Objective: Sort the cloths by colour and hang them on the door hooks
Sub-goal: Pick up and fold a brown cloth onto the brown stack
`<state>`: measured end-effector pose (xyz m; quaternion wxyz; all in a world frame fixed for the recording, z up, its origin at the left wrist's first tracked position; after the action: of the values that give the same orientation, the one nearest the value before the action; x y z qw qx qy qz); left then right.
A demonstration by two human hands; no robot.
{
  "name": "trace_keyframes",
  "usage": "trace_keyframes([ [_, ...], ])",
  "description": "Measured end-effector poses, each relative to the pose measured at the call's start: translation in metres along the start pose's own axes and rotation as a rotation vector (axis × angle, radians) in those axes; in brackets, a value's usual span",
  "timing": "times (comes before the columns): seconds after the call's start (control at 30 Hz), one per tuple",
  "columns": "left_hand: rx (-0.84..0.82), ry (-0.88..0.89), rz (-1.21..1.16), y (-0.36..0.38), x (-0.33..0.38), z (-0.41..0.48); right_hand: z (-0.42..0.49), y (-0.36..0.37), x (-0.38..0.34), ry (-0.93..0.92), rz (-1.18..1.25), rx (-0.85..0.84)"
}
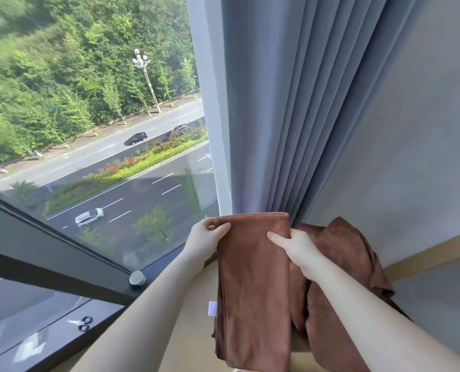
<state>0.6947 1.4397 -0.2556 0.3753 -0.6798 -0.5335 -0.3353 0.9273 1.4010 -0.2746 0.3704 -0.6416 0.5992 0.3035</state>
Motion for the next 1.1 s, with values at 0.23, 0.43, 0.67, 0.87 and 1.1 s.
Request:
trace_keyframes([
  [0.23,0.065,-0.103,0.186,0.01,-0.03,0.078,0.079,0.003,0.034,0.168,-0.087,-0.003],
  [0.43,0.163,-0.137,0.323,0.016,-0.063,0.118,0.125,0.004,0.066,0.25,-0.224,0.022],
  [0.67,0.15,-0.175,0.416,0.026,-0.081,0.147,0.144,0.007,0.08,0.317,-0.45,0.095],
  [0.87,0.151,-0.193,0.468,0.026,-0.092,0.16,0.142,0.014,0.071,0.272,-0.579,0.135],
  [1.1,0.234,-0.146,0.492,0.034,-0.093,0.159,0.135,0.019,0.061,0.208,-0.646,0.158],
])
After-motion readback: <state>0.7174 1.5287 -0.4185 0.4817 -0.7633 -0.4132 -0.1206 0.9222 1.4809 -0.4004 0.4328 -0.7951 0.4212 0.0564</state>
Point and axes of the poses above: each hand's wrist, its own z-axis towards the middle knuckle, its own y-axis out of the palm, x = y × z, the point moved 4 cm from there along z, towards the middle knuckle, and after that the axes turned 4 degrees about -x, right-handed, at the moved point
